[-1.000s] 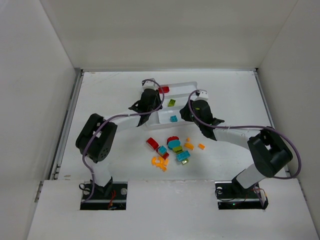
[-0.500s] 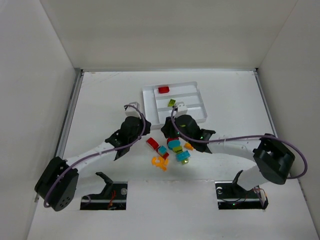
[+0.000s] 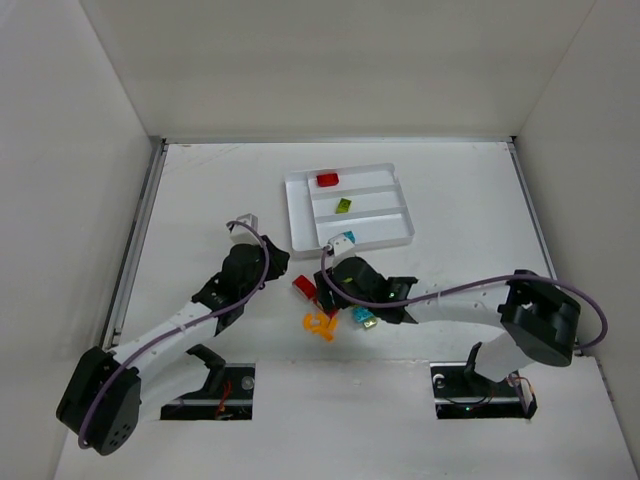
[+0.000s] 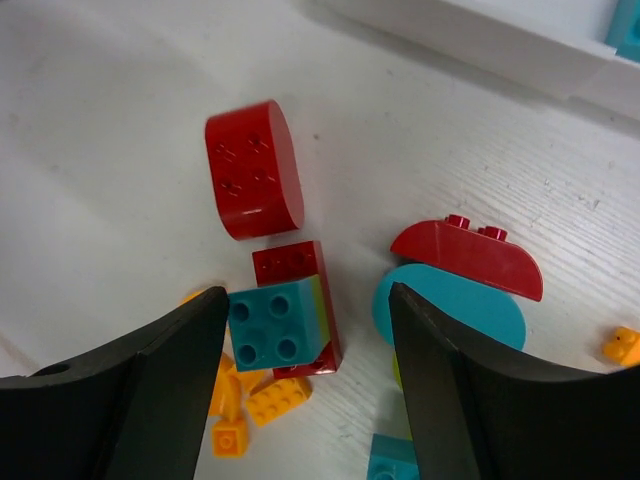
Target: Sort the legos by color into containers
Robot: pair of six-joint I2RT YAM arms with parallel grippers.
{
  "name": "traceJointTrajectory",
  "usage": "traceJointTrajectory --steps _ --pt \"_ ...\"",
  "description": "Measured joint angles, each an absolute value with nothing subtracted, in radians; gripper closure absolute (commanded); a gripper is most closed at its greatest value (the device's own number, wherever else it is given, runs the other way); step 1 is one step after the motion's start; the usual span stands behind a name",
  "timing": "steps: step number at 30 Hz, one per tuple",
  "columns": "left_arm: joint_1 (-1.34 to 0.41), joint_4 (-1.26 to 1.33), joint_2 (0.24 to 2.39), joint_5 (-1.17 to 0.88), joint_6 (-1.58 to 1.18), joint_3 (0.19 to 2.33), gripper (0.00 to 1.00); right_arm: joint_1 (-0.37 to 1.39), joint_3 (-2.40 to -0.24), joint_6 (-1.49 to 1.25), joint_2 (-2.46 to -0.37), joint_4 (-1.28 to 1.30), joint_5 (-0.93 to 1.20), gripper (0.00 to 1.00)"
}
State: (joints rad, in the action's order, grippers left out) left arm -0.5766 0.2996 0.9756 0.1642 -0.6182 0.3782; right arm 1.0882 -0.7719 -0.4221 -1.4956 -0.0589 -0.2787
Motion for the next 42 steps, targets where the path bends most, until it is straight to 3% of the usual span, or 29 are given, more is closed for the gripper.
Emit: traceJointTrajectory --steps 23,34,42 --pt "-0.525 0.299 0.937 0.101 -0.657 0.331 0.78 1.161 -0.822 -0.418 -1.539 0.020 -0.296 0.36" --pt "-0.526 0.299 0.937 0.098 -0.664 0.331 0.78 1.157 -0.824 -0.410 -1.536 0.020 -0.252 0.21" --pt "-0.526 0.299 0.937 0.097 -0.665 0.331 0.78 1.157 -0.824 -0.385 -1.531 0.023 -0.235 0.23"
